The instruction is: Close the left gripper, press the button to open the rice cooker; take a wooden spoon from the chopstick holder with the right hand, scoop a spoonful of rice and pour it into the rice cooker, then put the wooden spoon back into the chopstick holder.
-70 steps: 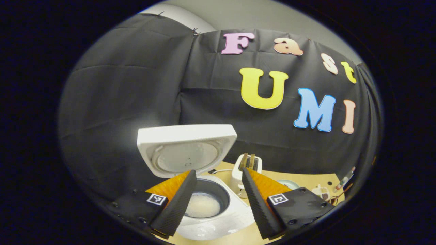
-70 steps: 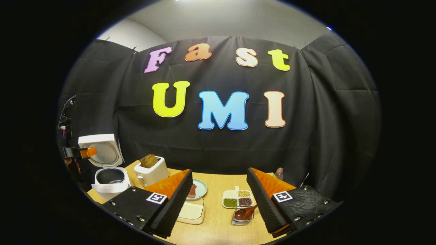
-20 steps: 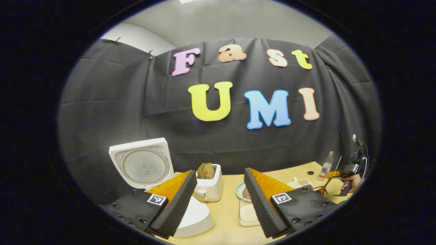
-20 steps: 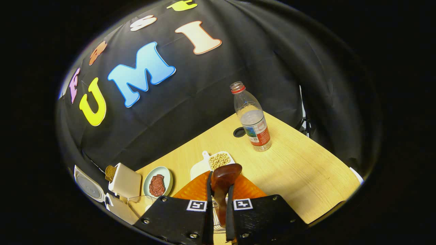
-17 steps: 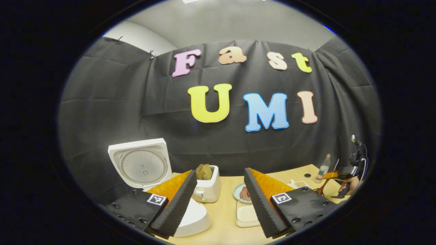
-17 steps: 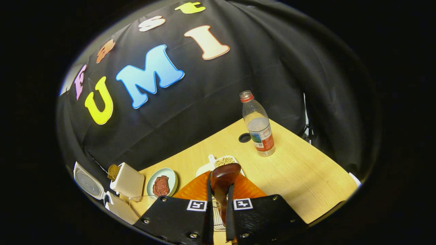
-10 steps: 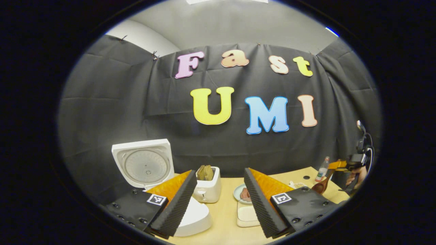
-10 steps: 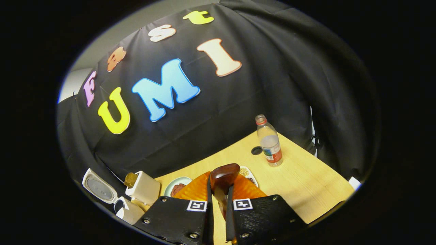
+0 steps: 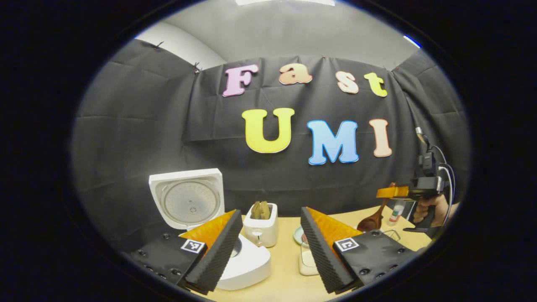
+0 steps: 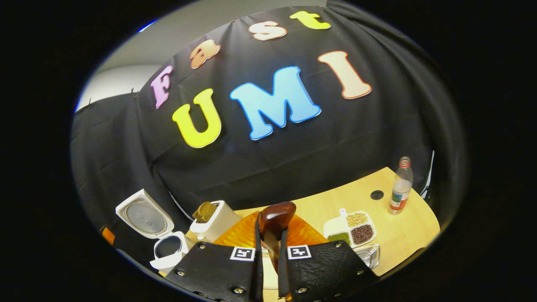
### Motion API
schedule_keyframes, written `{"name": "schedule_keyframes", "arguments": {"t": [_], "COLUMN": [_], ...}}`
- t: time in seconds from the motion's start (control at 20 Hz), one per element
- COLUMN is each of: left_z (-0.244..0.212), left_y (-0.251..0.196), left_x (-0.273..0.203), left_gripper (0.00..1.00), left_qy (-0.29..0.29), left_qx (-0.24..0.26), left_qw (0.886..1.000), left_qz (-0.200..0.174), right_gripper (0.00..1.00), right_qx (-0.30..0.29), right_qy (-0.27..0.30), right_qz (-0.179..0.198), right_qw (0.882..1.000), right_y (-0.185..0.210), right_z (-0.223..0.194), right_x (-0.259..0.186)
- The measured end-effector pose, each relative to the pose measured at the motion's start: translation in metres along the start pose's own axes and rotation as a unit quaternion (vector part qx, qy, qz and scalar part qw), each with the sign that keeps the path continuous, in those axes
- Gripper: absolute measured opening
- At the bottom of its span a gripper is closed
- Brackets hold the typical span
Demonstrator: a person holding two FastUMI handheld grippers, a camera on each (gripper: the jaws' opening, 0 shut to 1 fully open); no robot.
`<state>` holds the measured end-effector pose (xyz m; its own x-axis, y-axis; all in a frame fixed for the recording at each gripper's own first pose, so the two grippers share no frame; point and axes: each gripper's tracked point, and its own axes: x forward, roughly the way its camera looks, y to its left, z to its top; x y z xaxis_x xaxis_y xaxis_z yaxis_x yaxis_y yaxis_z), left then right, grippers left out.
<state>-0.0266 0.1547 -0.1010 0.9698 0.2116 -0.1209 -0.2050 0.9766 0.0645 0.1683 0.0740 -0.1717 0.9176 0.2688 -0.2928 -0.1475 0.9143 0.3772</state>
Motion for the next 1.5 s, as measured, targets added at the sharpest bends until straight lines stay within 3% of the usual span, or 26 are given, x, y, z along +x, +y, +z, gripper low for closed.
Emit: {"name": "schedule_keyframes", "arguments": {"t": [0.25,0.55,0.8,1.05,1.2,1.4,1.5], "left_z": [-0.008,-0.042,-0.054,-0.06,-0.063,-0.059,-0.056], "left_y": [0.025,0.038,0.057,0.067,0.066,0.063,0.063], "left_x": [-0.008,-0.011,-0.018,-0.023,-0.02,-0.018,-0.02], "left_gripper": [0.99,0.95,0.97,0.97,0.95,0.97,0.97], "left_qy": [0.006,0.034,0.05,0.057,0.061,0.061,0.059], "left_qx": [0.004,-0.002,0.01,0.001,0.001,-0.002,0.0], "left_qw": [1.0,0.999,0.999,0.998,0.998,0.998,0.998], "left_qz": [0.01,-0.002,0.013,0.021,0.017,0.009,0.009], "right_gripper": [0.14,0.14,0.14,0.14,0.14,0.14,0.14], "right_qx": [-0.04,-0.098,-0.08,0.036,0.122,0.262,0.305], "right_qy": [0.031,0.067,0.086,0.108,0.121,0.125,0.115], "right_qz": [-0.004,-0.043,-0.027,-0.003,0.009,0.007,0.003], "right_qw": [0.999,0.992,0.993,0.993,0.985,0.957,0.945], "right_y": [0.025,0.02,0.038,0.051,0.047,0.023,0.009], "right_z": [-0.051,-0.113,-0.145,-0.159,-0.163,-0.164,-0.157], "right_x": [0.04,0.08,0.096,0.097,0.098,0.1,0.097]}}
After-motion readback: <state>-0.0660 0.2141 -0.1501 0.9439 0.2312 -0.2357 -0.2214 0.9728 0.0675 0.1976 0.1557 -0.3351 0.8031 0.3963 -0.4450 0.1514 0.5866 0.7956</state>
